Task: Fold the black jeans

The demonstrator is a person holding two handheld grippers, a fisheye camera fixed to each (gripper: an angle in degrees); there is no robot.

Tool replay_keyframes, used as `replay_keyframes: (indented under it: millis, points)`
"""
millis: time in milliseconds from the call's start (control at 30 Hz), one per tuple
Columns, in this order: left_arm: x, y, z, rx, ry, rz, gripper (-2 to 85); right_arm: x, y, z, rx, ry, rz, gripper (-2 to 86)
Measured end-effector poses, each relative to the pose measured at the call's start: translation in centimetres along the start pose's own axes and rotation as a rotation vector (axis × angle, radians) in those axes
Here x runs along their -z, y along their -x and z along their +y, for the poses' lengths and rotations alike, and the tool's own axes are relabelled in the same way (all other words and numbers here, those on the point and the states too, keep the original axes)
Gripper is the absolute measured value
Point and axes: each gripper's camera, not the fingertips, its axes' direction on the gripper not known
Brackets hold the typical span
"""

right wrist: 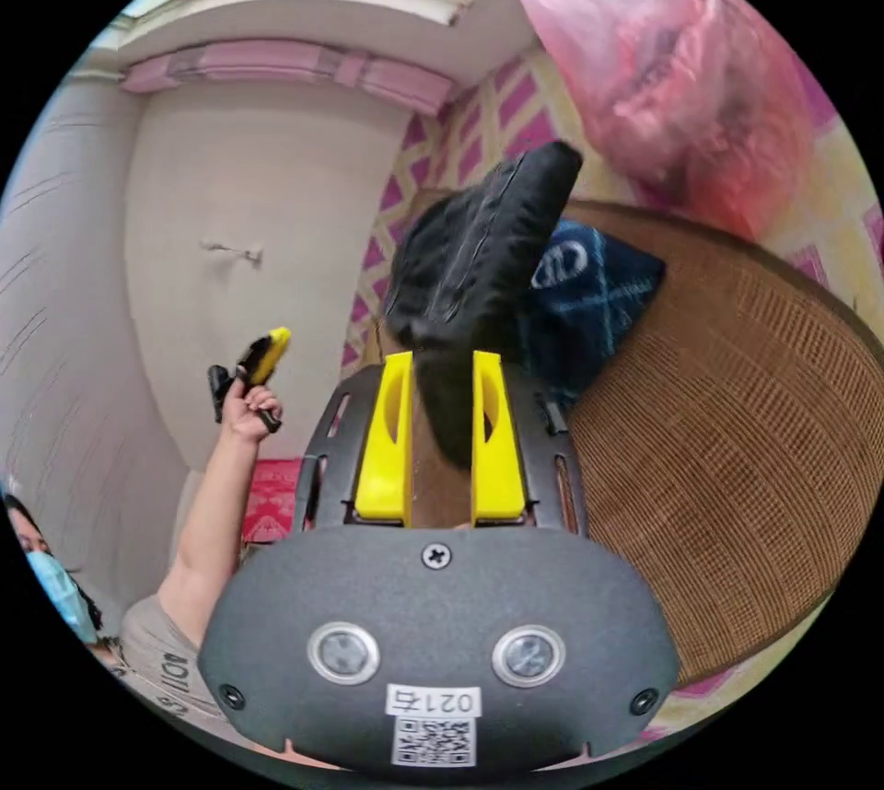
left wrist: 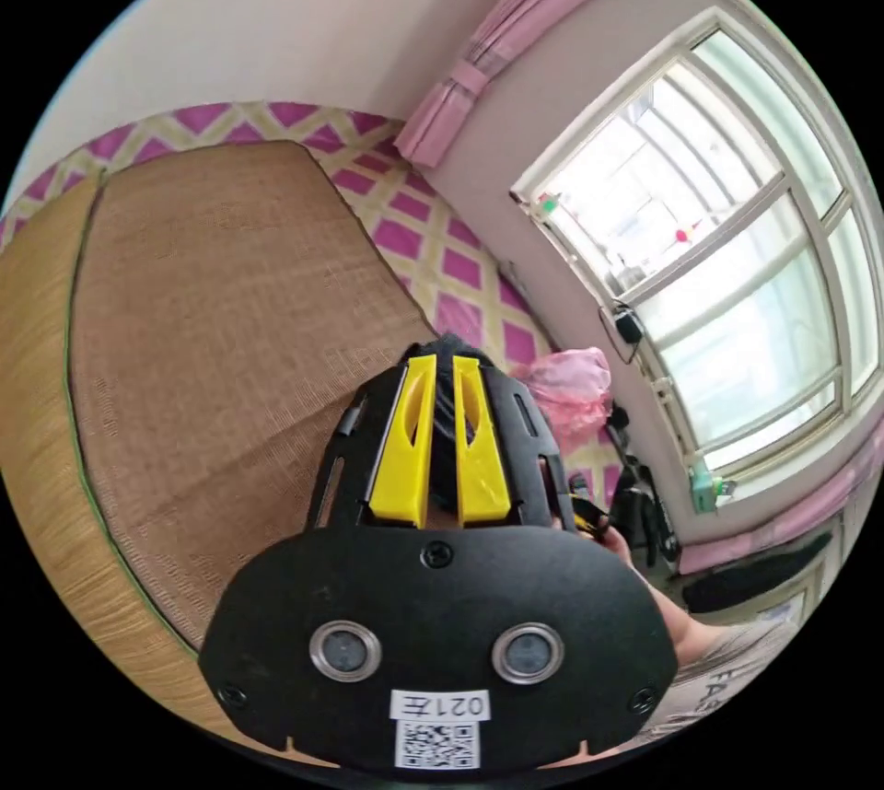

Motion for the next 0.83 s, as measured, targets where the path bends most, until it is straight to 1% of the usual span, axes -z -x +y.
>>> replay_keyframes:
  millis: [33,100,133,167,233,300,333,367,400,433,467,500,533,567,600,633,667,733,800,833]
  points:
    - [-0.2,0.4,1.0,-0.005,0.023,0.023,1.8,-0.2,-1.2,1.2,-0.006,0.046,-0.048,5.7]
    - [0.1,1.7,6.5,-0.047,0.094,0.071,0.3,-0.2,-2.2,3.8,-0.019,0.094,-0.082,4.3]
    - [0.4,2.0,8.1,-0.056,0.106,0.079,0.0,-0.3,-2.2,5.8,-0.005,0.141,-0.102,2.9]
    - [1.3,2.7,11.5,-0.068,0.124,0.090,-0.5,-0.4,-2.1,6.8,0.006,0.165,-0.116,2.2]
    - [3.0,3.9,16.9,-0.059,0.163,0.107,-0.8,-1.2,-0.8,11.2,0.051,0.283,-0.168,0.4]
    - [6.0,5.5,24.2,-0.028,0.181,0.138,-0.9,-2.0,1.4,14.5,0.119,0.352,-0.213,-0.2]
    - [6.9,5.8,26.1,-0.021,0.176,0.140,-0.9,-2.9,3.4,16.6,0.177,0.410,-0.210,-0.4]
    - [8.9,6.5,29.9,-0.002,0.140,0.141,-0.9,-3.4,4.4,17.6,0.212,0.440,-0.206,-0.4]
    - [10.8,7.4,33.7,0.039,0.116,0.136,-0.9,-4.7,7.0,19.8,0.300,0.506,-0.197,-0.5]
    - [11.8,7.8,35.6,0.055,0.098,0.134,-0.9,-6.1,9.6,21.9,0.381,0.568,-0.186,-0.6]
    - [13.8,8.4,39.3,0.085,0.050,0.117,-0.9,-6.8,11.0,23.0,0.426,0.593,-0.183,-0.6]
    - [15.6,8.9,43.0,0.124,0.025,0.076,-0.9,-8.4,14.1,25.2,0.535,0.634,-0.171,-0.6]
    - [16.5,9.1,44.8,0.132,0.013,0.056,-0.9,-10.1,17.4,27.7,0.658,0.678,-0.130,-0.6]
    - [18.2,9.4,48.4,0.147,-0.017,0.004,-0.9,-10.9,19.1,29.0,0.726,0.697,-0.104,-0.6]
    - [19.7,9.6,51.8,0.156,-0.042,-0.057,-0.8,-12.7,22.5,31.7,0.861,0.720,-0.047,-0.6]
    - [20.4,9.6,53.4,0.153,-0.051,-0.083,-0.8,-14.6,26.0,34.6,0.990,0.728,0.001,-0.6]
    - [21.7,10.0,56.8,0.162,-0.065,-0.136,-0.7,-15.5,27.8,36.1,1.049,0.731,0.014,-0.6]
    - [23.8,10.6,61.9,0.203,-0.113,-0.247,-0.2,-19.4,34.7,42.2,1.232,0.733,0.046,-0.6]
    - [26.6,11.7,68.6,0.261,-0.197,-0.353,1.7,-22.5,39.4,46.9,1.340,0.732,0.069,-0.7]
    - [27.2,12.2,70.3,0.282,-0.214,-0.362,2.7,-24.7,42.4,50.2,1.413,0.729,0.095,-0.6]
